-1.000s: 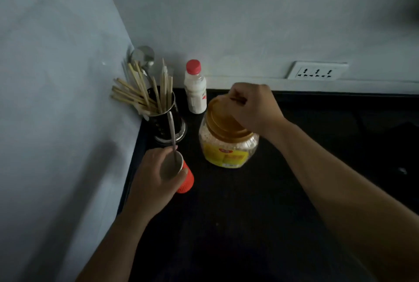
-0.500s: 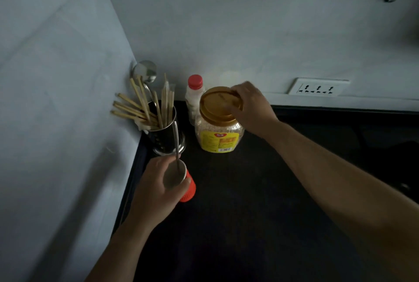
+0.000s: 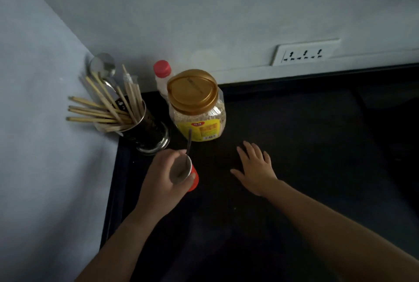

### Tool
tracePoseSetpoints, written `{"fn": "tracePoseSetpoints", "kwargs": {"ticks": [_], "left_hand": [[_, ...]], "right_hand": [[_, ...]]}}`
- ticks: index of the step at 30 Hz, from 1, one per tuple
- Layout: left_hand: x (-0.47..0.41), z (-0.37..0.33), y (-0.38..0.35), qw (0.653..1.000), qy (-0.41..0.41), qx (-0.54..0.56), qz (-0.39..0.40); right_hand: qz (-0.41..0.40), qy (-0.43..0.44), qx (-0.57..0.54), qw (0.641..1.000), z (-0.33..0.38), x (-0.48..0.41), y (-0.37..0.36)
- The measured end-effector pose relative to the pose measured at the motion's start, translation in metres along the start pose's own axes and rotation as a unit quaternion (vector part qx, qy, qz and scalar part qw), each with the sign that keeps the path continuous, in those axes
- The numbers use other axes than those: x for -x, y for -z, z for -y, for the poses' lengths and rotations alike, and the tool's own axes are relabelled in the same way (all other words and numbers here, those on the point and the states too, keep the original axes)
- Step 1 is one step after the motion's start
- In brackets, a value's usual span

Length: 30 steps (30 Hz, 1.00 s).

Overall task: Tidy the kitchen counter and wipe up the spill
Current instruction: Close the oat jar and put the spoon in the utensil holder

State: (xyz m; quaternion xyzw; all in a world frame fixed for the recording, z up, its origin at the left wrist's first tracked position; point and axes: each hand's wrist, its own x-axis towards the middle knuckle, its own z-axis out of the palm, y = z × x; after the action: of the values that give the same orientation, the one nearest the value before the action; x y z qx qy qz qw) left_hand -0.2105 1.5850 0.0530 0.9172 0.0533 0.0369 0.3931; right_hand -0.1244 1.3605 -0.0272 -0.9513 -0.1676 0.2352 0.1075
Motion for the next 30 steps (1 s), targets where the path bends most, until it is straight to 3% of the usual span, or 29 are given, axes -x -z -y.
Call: {"fn": "tracePoseSetpoints", "kwargs": {"ticks": [9, 15, 20, 26, 30], "left_hand": [[-0.025, 0.01, -0.027, 0.999, -0.005, -0.026, 0.032], [-0.057, 0.004, -0.048, 0.999, -0.037, -0.029, 0.017], [-0.06, 0.01, -0.063, 1.0, -0.005, -0.023, 0.009], [-0.055, 0.012, -0.059, 0.998, -0.032, -0.035, 0.03], [-0.053, 0.012, -0.057, 0.997, -0.006, -0.063, 0.034]], "right_hand": [[-0.06, 0.027, 0.04, 0.997, -0.015, 0.0, -0.035], [-0.06, 0.022, 0.045, 0.997, -0.017, -0.001, -0.036], [-0.055, 0.021, 0.039, 0.997, -0.015, 0.0, -0.033], [-0.021, 0.013, -0.006, 1.0, -0.013, -0.001, -0.018], [-0.023, 0.03, -0.079, 0.996, -0.007, 0.003, 0.005]]}}
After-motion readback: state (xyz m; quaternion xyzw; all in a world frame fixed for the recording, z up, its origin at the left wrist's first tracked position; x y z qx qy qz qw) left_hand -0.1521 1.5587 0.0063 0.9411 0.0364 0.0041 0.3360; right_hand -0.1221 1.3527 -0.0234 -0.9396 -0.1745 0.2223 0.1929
